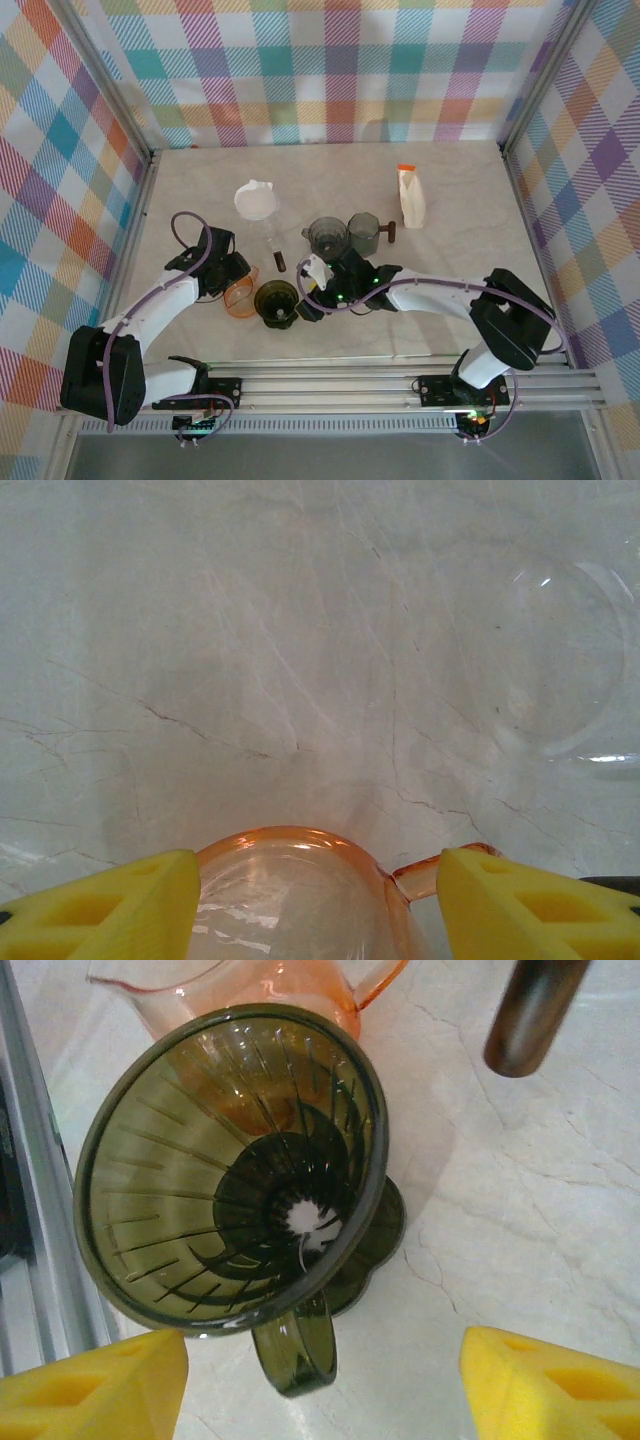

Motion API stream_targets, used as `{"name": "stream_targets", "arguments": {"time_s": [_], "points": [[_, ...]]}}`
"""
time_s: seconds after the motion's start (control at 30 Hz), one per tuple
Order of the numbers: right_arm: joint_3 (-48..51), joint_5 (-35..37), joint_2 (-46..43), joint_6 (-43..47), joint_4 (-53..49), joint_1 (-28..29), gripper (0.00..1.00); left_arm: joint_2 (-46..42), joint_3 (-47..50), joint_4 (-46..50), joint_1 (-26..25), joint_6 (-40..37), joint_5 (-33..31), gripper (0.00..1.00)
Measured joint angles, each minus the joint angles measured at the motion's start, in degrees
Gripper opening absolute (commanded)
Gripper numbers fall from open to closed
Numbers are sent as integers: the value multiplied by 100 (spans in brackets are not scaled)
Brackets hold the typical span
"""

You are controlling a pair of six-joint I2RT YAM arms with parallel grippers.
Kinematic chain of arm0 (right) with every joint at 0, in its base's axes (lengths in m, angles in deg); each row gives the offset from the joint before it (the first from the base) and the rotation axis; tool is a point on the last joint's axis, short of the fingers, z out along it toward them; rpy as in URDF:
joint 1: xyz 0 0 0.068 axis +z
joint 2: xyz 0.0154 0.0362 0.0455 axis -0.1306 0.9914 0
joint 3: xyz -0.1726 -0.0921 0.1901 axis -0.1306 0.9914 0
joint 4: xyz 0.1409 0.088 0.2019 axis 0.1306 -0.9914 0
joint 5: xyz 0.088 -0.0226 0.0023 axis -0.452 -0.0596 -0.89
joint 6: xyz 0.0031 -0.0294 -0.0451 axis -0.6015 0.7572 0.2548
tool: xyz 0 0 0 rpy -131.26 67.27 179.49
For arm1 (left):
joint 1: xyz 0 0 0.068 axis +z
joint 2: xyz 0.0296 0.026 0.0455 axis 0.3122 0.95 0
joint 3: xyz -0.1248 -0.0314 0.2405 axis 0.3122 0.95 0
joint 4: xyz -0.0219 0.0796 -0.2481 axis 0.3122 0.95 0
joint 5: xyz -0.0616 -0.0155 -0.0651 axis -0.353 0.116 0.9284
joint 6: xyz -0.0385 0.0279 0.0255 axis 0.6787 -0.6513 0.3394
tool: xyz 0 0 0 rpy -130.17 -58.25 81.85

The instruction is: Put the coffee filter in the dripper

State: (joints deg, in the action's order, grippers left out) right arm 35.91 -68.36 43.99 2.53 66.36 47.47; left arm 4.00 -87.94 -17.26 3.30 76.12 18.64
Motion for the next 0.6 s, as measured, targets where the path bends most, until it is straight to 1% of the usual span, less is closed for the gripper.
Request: {"name": "stream_targets", "arguments": {"time_s": [0.1,0.27,0.3,0.43,0.53,0.6], "points": [[-37,-216,175,227,11,-2,69,0,0,0,0,0,2,64],[-55,-450,284,420,13,2,63,9,0,0,0,-2,37,64],[-59,-474,323,439,13,2,63,11,0,-2,0,-2,37,64],[-63,-509,413,472,13,13,70,22,0,-7,0,-2,39,64],[-63,-485,407,459,72,35,70,37,0,-20,0,-2,44,64],[-61,-461,407,457,92,59,68,44,0,-20,0,-2,52,64]]}}
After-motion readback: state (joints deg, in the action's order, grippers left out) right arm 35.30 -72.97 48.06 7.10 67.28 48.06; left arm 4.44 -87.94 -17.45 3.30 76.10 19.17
